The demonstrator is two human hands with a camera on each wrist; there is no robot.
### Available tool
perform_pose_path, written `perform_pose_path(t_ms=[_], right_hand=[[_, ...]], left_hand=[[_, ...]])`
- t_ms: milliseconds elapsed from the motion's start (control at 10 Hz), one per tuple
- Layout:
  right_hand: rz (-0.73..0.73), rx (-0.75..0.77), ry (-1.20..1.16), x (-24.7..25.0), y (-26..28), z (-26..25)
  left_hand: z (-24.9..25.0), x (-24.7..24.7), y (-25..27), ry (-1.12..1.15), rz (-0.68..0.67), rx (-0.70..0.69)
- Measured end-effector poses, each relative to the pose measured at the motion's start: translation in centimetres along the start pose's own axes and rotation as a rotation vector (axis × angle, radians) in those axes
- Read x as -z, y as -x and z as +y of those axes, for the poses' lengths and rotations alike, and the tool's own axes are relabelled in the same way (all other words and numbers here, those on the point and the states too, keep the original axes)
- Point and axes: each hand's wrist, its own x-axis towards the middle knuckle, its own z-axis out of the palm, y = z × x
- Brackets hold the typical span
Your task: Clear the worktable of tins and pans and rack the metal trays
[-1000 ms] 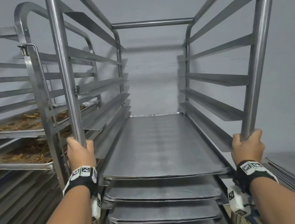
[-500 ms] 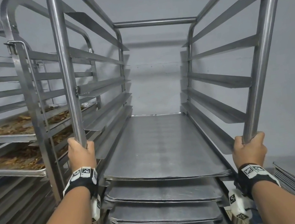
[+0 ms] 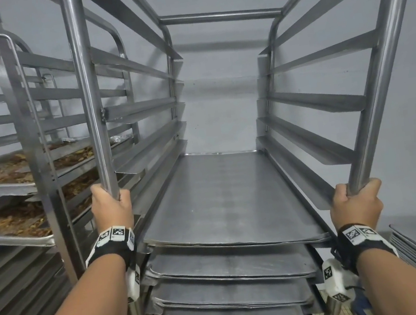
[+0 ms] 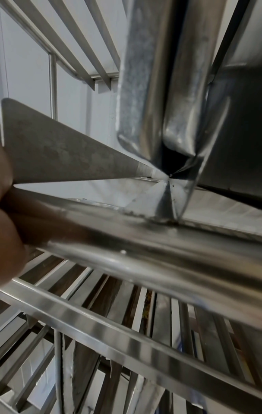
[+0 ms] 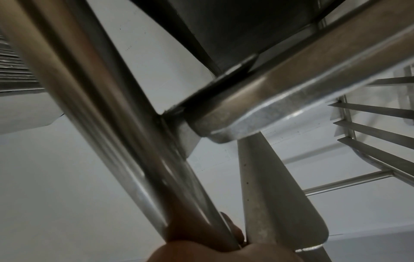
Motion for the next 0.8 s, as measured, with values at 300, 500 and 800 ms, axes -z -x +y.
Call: perform_pose_path(t_ms=[300,500,800], right_hand=[[-0.073,-0.024,0.064,0.9,0.5,-0.9],[-0.219,-0.099,0.148,2.4,0.8,-2.6],[-0.396,-0.125,0.244,6.6,1.5,-6.2]], left_hand=[[0.7,0.8,0.4,-0.118,-0.031,0.007],[2.2,2.5,1.0,-0.394,-0.14,0.074],[6.1,6.3,3.2,-0.091,-0.148,-0.046]])
